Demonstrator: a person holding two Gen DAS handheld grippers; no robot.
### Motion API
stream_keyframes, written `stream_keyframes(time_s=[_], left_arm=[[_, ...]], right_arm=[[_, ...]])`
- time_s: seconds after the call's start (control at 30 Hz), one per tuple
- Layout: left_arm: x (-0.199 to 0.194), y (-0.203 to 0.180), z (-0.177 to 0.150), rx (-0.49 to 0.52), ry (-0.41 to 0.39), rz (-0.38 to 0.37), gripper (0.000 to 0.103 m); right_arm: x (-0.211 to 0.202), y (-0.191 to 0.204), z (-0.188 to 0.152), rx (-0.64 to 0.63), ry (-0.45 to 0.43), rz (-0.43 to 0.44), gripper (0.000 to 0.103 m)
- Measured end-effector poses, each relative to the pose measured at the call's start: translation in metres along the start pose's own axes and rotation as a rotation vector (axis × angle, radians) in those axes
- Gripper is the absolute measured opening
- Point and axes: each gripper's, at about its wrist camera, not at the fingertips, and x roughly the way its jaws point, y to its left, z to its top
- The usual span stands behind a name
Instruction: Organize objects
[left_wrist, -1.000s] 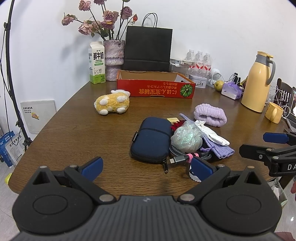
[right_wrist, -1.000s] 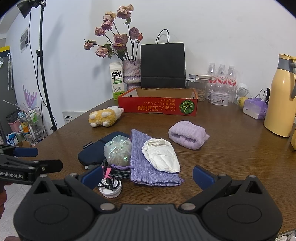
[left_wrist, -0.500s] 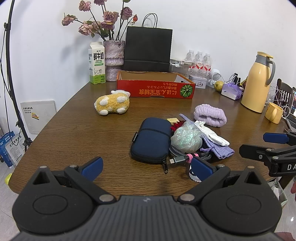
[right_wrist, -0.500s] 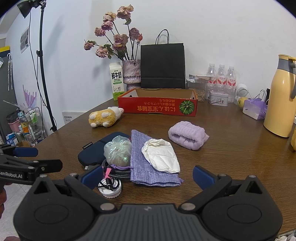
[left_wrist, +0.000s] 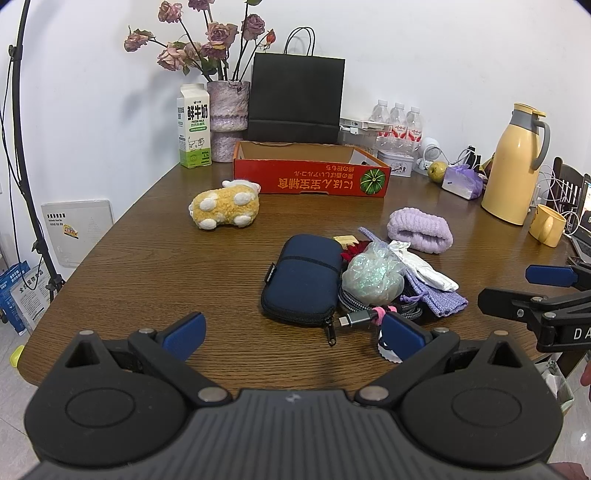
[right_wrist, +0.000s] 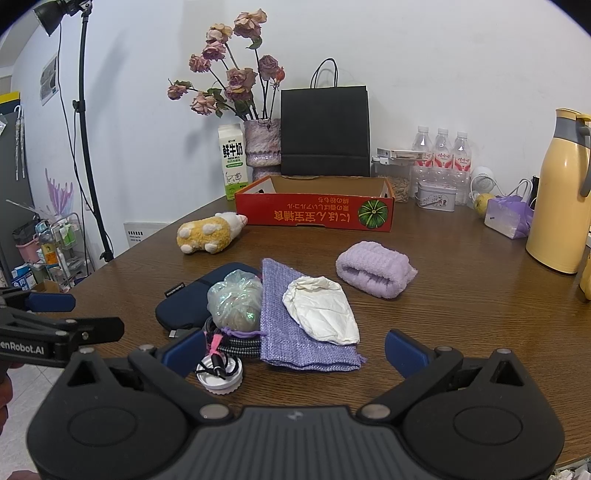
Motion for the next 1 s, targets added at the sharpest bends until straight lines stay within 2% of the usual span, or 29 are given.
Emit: stream_keyframes(time_s=[0.63, 1.0], left_arm=[[0.003, 0.003, -0.003, -0.005, 0.006, 0.003, 0.103], [0.013, 0.008, -0.011, -0.019, 0.031, 0.006, 0.103]], right_arm=[[0.000, 0.002, 0.000, -0.003, 0.001, 0.002, 0.103], [0.010, 0.010, -0.012, -0.030, 0.035, 0.024, 0.103]])
